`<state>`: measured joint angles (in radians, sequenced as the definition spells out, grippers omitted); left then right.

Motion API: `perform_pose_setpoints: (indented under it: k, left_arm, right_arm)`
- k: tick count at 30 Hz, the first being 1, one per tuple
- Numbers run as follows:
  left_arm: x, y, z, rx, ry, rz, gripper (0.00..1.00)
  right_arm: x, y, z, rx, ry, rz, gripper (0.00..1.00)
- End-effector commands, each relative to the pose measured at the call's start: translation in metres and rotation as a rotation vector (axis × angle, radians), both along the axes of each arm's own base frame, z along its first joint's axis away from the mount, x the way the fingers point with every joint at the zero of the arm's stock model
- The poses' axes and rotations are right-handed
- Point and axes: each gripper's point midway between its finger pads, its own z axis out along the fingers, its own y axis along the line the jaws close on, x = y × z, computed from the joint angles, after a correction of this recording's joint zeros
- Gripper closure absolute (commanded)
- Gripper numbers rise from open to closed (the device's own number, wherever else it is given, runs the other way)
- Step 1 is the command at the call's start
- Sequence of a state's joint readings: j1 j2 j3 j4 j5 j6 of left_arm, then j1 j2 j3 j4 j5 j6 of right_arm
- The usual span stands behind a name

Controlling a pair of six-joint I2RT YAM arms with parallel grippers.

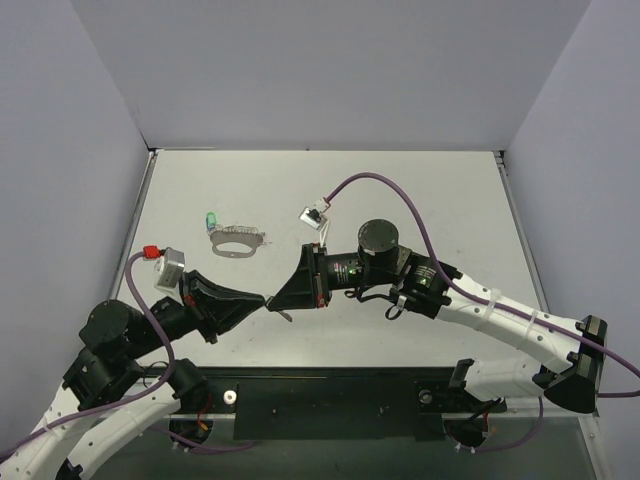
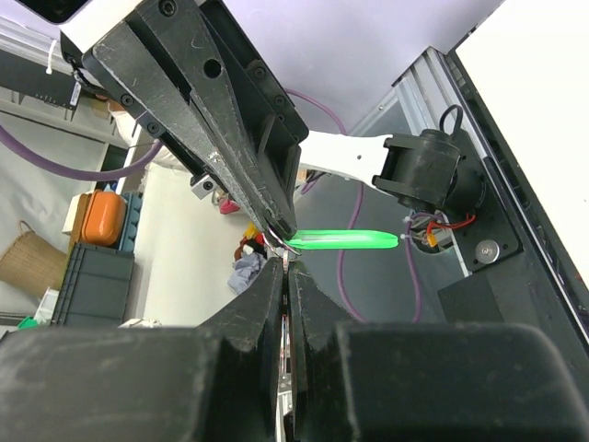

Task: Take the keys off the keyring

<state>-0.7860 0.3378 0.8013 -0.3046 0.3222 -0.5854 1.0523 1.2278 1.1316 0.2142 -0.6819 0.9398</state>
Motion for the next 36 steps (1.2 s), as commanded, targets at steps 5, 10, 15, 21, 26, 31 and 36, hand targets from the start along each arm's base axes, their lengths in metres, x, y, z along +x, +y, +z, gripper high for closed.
perform_pose_setpoints:
  k: [5,10,15,21,26,31,36]
  left_arm:
    - [-0.005,-0.001,-0.019,0.116,0.022,-0.034,1.0]
    - [-0.006,-0.002,-0.024,0.133,0.03,-0.041,1.0]
    - [-0.004,-0.003,-0.026,0.137,0.035,-0.041,1.0]
    - [-0.002,-0.006,-0.024,0.141,0.03,-0.043,1.0]
    - [0.002,-0.01,-0.023,0.146,0.029,-0.043,1.0]
    - [0.007,-0.012,-0.021,0.161,0.018,-0.038,1.0]
    - [0.017,-0.017,-0.029,0.218,0.04,-0.02,1.0]
  right_arm:
    - [-0.001,-0.012,0.055,0.133,-0.112,-0.018,1.0]
    - [-0.001,-0.014,0.055,0.124,-0.12,-0.024,1.0]
    - [-0.001,-0.014,0.052,0.118,-0.117,-0.024,1.0]
    - [0.0,-0.013,0.047,0.104,-0.112,-0.028,1.0]
    - [0.001,-0.012,0.042,0.088,-0.109,-0.028,1.0]
    - [0.003,-0.013,0.037,0.072,-0.109,-0.035,1.0]
    - [0.007,-0.016,0.032,0.059,-0.104,-0.045,1.0]
